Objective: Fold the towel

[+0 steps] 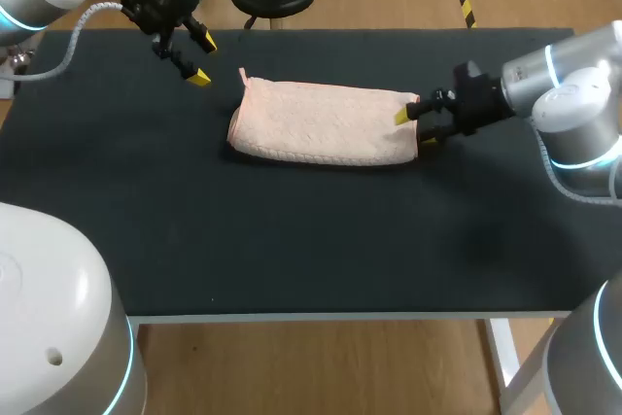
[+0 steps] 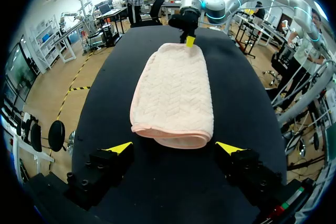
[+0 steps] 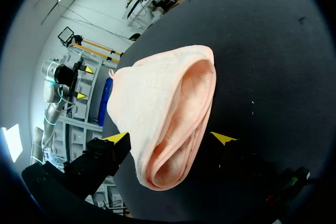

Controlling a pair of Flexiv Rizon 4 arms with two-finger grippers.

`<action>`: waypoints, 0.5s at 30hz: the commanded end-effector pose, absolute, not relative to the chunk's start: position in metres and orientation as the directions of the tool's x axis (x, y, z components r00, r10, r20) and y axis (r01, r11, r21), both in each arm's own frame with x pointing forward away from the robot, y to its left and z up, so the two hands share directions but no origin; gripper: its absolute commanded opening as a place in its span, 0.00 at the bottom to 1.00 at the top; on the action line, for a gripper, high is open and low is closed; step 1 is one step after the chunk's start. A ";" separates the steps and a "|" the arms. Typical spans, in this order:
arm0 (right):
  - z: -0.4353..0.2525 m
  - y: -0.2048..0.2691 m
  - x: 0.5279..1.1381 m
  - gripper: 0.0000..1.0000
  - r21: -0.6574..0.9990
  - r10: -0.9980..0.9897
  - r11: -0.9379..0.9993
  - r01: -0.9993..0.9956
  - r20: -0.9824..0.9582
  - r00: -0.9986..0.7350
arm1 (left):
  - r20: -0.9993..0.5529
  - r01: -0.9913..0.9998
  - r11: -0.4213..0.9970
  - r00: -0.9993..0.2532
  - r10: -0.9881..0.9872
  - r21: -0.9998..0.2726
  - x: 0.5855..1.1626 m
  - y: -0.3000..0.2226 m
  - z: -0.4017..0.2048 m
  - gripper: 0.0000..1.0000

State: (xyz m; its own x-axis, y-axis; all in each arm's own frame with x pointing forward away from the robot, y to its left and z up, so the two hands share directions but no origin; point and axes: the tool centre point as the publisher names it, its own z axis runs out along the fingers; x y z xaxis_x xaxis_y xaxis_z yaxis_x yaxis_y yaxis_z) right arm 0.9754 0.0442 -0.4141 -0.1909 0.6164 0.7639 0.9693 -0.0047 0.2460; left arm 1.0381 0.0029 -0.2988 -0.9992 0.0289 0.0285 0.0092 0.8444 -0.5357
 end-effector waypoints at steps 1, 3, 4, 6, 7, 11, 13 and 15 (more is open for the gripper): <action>-0.422 0.054 0.981 1.00 0.232 0.601 -0.014 0.973 0.779 -0.177 | 0.027 0.011 0.843 -0.999 0.030 -0.538 1.038 0.003 -0.300 1.00; -0.423 0.059 0.984 1.00 0.230 0.595 -0.019 0.973 0.785 -0.173 | 0.027 0.011 0.843 -0.999 0.030 -0.538 1.038 0.003 -0.300 1.00; -0.423 0.062 0.985 1.00 0.229 0.592 -0.019 0.973 0.787 -0.173 | 0.027 0.011 0.843 -0.999 0.030 -0.538 1.038 0.003 -0.300 1.00; -0.423 0.068 0.987 1.00 0.226 0.585 -0.023 0.974 0.793 -0.170 | 0.027 0.011 0.843 -0.999 0.030 -0.538 1.038 0.003 -0.300 1.00; -0.424 0.071 0.988 1.00 0.226 0.584 -0.023 0.974 0.794 -0.170 | 0.027 0.011 0.843 -0.999 0.030 -0.538 1.038 0.003 -0.300 1.00; -0.424 0.081 0.990 1.00 0.223 0.576 -0.027 0.974 0.800 -0.167 | 0.027 0.011 0.843 -0.999 0.030 -0.538 1.038 0.003 -0.300 1.00; -0.424 0.084 0.990 1.00 0.225 0.580 -0.031 0.974 0.798 -0.166 | 0.027 0.011 0.843 -0.999 0.030 -0.538 1.038 0.003 -0.300 1.00; -0.423 0.086 0.990 1.00 0.227 0.586 -0.039 0.973 0.794 -0.162 | 0.027 0.011 0.843 -0.999 0.030 -0.538 1.038 0.003 -0.300 1.00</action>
State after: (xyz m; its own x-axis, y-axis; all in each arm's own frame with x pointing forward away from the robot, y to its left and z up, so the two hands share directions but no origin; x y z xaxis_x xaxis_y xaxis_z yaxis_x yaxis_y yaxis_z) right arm 0.9883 0.0793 -0.4146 -0.1638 0.5816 0.7968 0.9739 -0.0335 0.2246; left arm 1.0380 0.0029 -0.2988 -0.9992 0.0288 0.0284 0.0091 0.8443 -0.5358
